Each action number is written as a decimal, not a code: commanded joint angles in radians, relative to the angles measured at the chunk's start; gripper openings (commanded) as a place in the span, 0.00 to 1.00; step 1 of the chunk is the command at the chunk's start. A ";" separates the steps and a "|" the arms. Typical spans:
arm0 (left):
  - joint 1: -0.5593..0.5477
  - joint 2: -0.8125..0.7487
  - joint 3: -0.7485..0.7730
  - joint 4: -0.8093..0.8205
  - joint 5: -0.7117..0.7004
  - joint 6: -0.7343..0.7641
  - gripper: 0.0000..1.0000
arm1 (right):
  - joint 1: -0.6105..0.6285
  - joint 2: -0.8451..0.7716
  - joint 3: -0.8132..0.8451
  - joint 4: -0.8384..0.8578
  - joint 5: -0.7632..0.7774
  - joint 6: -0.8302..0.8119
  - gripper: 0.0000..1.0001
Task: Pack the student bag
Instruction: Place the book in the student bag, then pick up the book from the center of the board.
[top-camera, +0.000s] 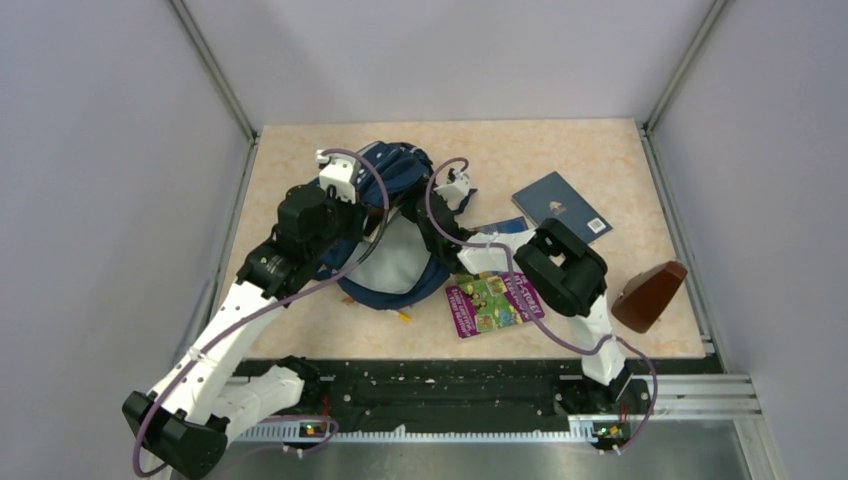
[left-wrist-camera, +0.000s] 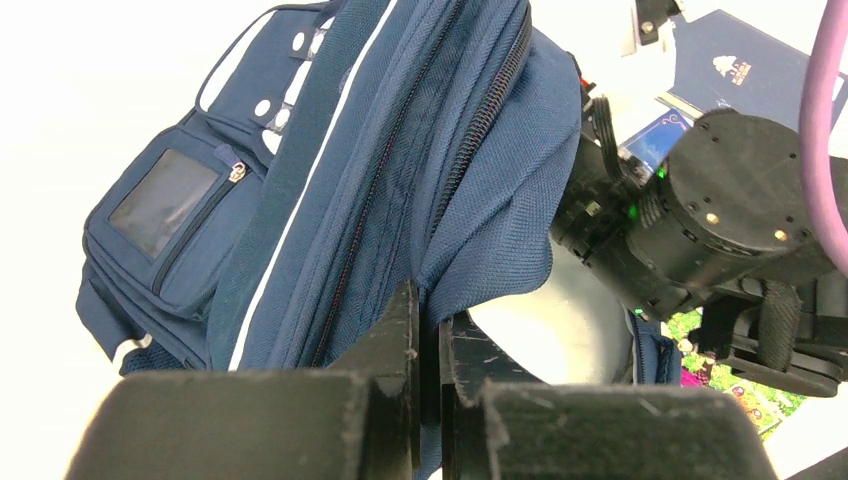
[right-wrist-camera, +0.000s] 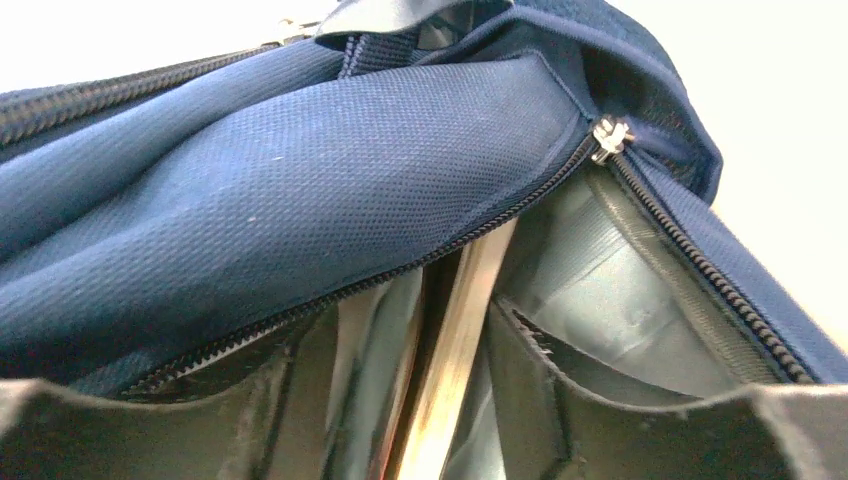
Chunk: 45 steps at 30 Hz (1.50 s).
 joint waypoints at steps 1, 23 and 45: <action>-0.003 -0.050 0.032 0.144 0.029 -0.014 0.00 | 0.034 -0.124 -0.052 0.189 0.047 -0.191 0.59; -0.003 -0.039 0.024 0.139 -0.051 0.017 0.00 | 0.024 -0.848 -0.485 -0.422 0.043 -0.493 0.99; -0.003 -0.002 0.023 0.137 -0.063 0.024 0.00 | -0.515 -1.090 -0.722 -1.249 -0.633 -0.469 0.99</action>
